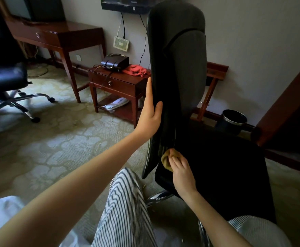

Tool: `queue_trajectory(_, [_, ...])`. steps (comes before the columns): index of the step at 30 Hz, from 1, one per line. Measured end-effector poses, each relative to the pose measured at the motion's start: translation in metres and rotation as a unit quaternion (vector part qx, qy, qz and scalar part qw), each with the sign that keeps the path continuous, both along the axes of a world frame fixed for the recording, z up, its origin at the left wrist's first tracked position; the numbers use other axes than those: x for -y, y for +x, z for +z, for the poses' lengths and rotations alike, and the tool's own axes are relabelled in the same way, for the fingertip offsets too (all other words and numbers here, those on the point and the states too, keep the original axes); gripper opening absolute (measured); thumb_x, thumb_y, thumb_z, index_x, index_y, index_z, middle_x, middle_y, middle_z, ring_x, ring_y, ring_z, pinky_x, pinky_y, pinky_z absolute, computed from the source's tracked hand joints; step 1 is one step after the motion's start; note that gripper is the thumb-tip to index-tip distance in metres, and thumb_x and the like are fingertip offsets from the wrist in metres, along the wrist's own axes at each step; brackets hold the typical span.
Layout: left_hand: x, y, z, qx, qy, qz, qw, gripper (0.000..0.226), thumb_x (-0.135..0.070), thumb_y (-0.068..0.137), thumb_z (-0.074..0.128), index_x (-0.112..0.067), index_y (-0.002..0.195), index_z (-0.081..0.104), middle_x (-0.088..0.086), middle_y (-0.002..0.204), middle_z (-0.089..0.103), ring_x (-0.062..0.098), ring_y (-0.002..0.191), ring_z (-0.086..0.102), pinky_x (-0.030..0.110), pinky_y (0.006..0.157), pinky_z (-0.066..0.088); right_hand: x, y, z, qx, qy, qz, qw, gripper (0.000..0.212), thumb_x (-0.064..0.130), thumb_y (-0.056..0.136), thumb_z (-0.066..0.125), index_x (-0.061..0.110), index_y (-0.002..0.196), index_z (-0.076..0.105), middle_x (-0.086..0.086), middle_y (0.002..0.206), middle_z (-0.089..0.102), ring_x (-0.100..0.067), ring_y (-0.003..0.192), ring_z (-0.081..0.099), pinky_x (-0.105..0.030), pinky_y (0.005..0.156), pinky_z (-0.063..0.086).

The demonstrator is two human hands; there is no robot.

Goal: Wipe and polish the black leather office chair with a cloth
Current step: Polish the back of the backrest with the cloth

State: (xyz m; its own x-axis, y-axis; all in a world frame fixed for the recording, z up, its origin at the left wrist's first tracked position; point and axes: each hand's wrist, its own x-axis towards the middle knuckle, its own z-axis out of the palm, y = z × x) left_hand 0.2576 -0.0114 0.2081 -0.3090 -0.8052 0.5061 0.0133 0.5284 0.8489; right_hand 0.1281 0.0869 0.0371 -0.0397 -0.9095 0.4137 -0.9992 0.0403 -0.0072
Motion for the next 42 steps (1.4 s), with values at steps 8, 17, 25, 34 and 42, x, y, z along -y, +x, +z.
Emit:
queue_trajectory(8, [-0.006,0.004,-0.01,0.024,0.024,0.003,0.999,0.071,-0.001,0.098,0.034,-0.029,0.147,-0.009,-0.022,0.143,0.011,-0.014,0.129,0.01,0.003,0.102,0.017,0.012,0.007,0.091,0.451,-0.185,-0.012,0.873,0.062,-0.004,0.091,0.046,0.013,0.147,0.023,-0.006,0.153,0.023,-0.01,0.136,0.02,-0.025,0.111,0.017])
queue_trajectory(17, [-0.006,-0.004,-0.01,0.017,0.014,0.028,0.999,0.07,-0.001,0.098,0.032,-0.025,0.147,-0.011,-0.015,0.148,0.006,-0.008,0.134,0.005,0.017,0.111,0.011,0.042,0.014,0.075,0.365,-0.145,0.016,0.919,0.066,-0.007,0.088,0.046,0.009,0.147,0.023,-0.009,0.153,0.026,-0.029,0.141,0.021,-0.041,0.116,0.019])
queue_trajectory(25, [-0.007,-0.007,-0.012,0.013,0.02,0.028,0.999,0.07,0.0,0.098,0.032,-0.032,0.143,-0.012,-0.024,0.143,0.002,-0.017,0.13,0.004,0.001,0.105,0.009,0.014,0.008,-0.014,0.283,0.007,-0.044,0.958,0.058,0.001,0.091,0.051,0.001,0.144,0.027,-0.015,0.15,0.029,-0.028,0.139,0.03,-0.027,0.112,0.014])
queue_trajectory(34, [-0.006,-0.006,-0.01,-0.001,0.023,0.012,1.0,0.07,-0.002,0.098,0.032,-0.042,0.136,-0.011,-0.034,0.138,0.004,-0.021,0.127,0.007,0.005,0.106,0.011,0.021,0.015,0.066,0.117,-0.278,0.028,0.953,0.045,0.014,0.087,0.042,0.006,0.131,0.04,-0.016,0.138,0.045,-0.034,0.125,0.036,-0.031,0.115,0.014])
queue_trajectory(42, [-0.004,-0.001,-0.016,-0.015,0.036,-0.014,0.999,0.072,0.0,0.098,0.035,-0.042,0.141,-0.006,-0.031,0.143,0.008,-0.024,0.127,0.011,0.018,0.114,0.014,0.054,0.027,0.072,-0.154,-0.204,0.025,0.967,0.04,0.012,0.086,0.038,0.005,0.114,0.065,-0.009,0.12,0.064,-0.028,0.127,0.035,-0.04,0.113,0.01])
